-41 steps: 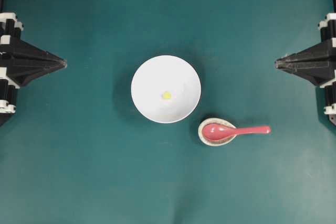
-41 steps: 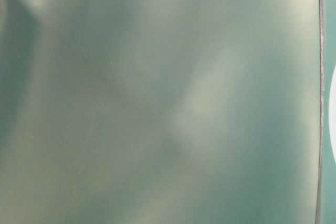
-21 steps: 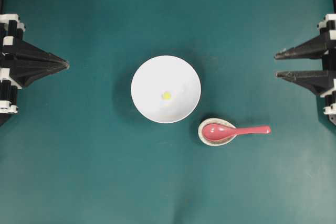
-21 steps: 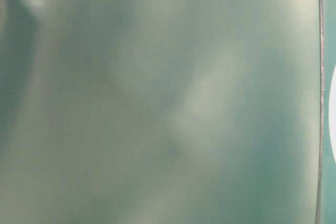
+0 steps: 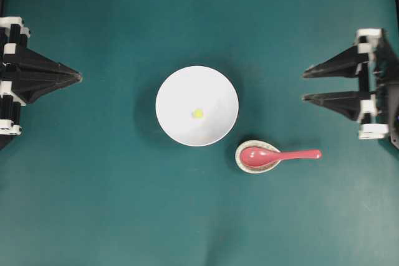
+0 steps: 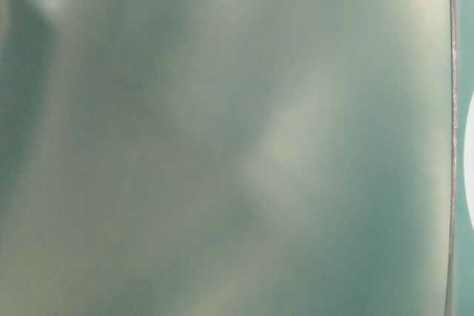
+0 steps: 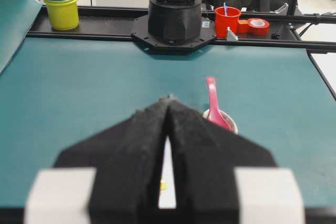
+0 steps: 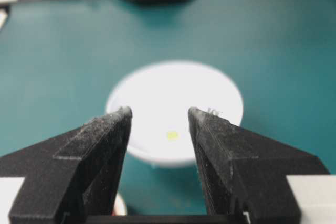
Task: Scoop the yellow hexagonal prism block from the bowl with a spoon using the right arm.
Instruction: 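Move the right gripper toward the pink spoon handle on the rest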
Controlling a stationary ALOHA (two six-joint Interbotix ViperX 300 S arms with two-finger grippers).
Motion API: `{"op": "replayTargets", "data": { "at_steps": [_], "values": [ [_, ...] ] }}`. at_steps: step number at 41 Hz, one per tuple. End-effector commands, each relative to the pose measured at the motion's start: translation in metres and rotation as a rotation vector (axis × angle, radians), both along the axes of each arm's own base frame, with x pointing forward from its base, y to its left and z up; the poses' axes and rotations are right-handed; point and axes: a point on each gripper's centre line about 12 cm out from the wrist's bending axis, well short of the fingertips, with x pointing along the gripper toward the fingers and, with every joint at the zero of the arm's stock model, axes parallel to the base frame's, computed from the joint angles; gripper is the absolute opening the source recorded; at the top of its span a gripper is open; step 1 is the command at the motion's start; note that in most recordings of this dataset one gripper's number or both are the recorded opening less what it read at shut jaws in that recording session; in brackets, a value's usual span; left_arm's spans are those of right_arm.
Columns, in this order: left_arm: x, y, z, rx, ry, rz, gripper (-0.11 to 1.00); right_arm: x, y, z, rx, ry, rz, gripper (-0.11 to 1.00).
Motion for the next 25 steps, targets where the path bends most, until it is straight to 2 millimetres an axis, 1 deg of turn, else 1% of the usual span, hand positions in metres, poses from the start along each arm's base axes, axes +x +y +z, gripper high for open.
{"op": "replayTargets", "data": {
  "at_steps": [1, 7, 12, 19, 25],
  "values": [
    [0.003, 0.0, 0.008, 0.0, -0.017, 0.001, -0.01, 0.008, 0.002, -0.011, 0.013, 0.009, 0.002, 0.53],
    [0.003, 0.0, 0.006, 0.0, 0.003, 0.001, -0.01, 0.013, 0.008, -0.035, 0.031, 0.029, 0.013, 0.53],
    [0.003, 0.0, 0.004, 0.001, 0.015, 0.001, -0.01, 0.014, 0.018, -0.057, 0.048, 0.038, 0.042, 0.53],
    [0.003, 0.0, 0.004, 0.001, 0.018, 0.001, -0.01, 0.009, 0.032, -0.083, 0.089, 0.037, 0.078, 0.53],
    [0.002, 0.0, 0.005, 0.001, 0.014, 0.001, -0.01, 0.007, 0.041, -0.103, 0.104, 0.054, 0.085, 0.53]
  ]
}}
